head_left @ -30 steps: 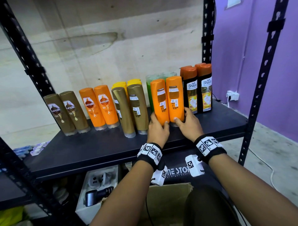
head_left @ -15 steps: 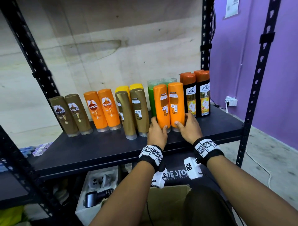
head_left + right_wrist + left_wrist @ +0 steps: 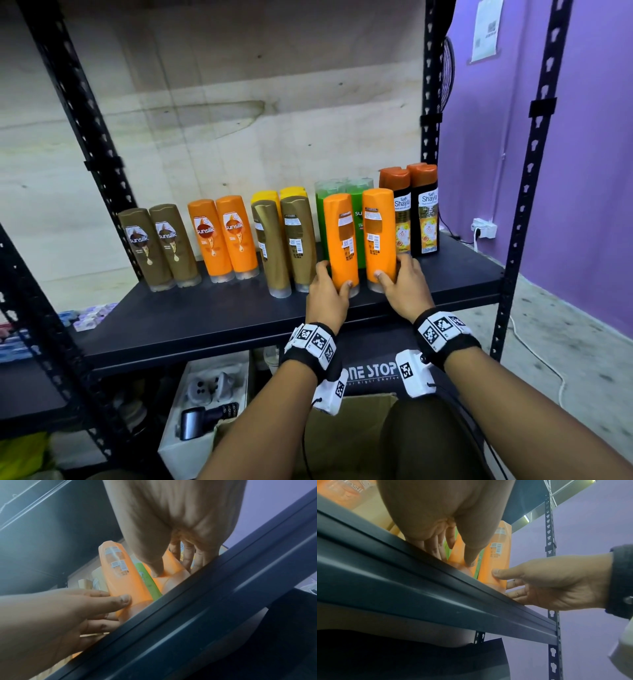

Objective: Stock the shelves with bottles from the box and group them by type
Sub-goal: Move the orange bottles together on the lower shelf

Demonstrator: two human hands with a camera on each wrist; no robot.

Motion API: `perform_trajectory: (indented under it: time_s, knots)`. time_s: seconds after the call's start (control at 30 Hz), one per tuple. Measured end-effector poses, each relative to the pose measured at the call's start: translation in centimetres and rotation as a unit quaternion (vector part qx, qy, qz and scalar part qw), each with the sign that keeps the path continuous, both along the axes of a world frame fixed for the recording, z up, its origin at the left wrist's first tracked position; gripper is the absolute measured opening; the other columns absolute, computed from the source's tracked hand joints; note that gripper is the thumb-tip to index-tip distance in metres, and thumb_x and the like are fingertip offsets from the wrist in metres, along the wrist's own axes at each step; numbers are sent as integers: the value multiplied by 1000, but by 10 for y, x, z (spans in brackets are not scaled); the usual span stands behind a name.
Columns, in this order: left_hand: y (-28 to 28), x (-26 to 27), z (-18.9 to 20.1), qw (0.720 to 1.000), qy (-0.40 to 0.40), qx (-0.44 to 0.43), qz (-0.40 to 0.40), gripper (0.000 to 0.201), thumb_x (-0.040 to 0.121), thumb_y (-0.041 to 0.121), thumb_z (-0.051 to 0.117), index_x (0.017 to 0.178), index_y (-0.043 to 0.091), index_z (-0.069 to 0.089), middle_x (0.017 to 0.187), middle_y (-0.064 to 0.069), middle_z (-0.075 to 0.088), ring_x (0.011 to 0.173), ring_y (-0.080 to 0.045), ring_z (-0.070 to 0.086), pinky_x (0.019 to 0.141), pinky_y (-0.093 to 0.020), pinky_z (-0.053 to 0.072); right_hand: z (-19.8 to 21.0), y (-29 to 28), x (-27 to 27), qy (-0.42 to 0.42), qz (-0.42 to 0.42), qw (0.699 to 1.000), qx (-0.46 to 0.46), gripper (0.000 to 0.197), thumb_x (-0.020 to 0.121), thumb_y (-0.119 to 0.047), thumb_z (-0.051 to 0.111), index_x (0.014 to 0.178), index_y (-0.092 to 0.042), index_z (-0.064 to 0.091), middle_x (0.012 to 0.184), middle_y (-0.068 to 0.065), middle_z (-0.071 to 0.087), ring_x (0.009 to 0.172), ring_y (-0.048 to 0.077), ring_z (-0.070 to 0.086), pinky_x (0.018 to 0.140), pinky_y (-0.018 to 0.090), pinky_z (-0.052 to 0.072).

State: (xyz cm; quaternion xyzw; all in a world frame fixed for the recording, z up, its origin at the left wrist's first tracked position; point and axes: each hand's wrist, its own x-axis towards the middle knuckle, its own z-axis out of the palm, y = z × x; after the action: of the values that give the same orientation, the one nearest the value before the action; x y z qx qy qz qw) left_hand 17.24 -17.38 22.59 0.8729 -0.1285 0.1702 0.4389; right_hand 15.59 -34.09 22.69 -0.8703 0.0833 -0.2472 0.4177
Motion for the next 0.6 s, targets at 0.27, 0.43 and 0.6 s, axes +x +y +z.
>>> perform_trajectory:
  time_s: [0.27, 0.43, 0.6]
  knots:
    - [9, -11, 0, 1000, 7, -13, -9, 54, 96, 33, 66, 139, 20, 37, 135, -10, 60, 116, -30, 62, 95, -43, 53, 7, -8, -3, 31, 14, 999, -1, 62, 93, -37, 68, 141, -12, 39, 138, 14, 46, 125, 31, 52, 102, 43, 44]
    - [10, -1, 16, 995, 56, -56, -53, 61, 95, 40, 66, 141, 18, 33, 136, -7, 60, 120, -26, 62, 98, -40, 52, 15, -17, 2, 23, 39, 999, 3, 65, 90, -31, 70, 144, -17, 36, 142, 11, 48, 123, 27, 53, 101, 40, 46]
    - [4, 16, 41, 989, 46, -119, -77, 63, 91, 45, 70, 140, 21, 38, 133, -1, 62, 119, -23, 61, 103, -47, 51, 34, -19, 9, -50, 72, 994, 66, 75, 87, -50, 71, 147, -29, 31, 138, -1, 55, 118, 18, 58, 100, 43, 50]
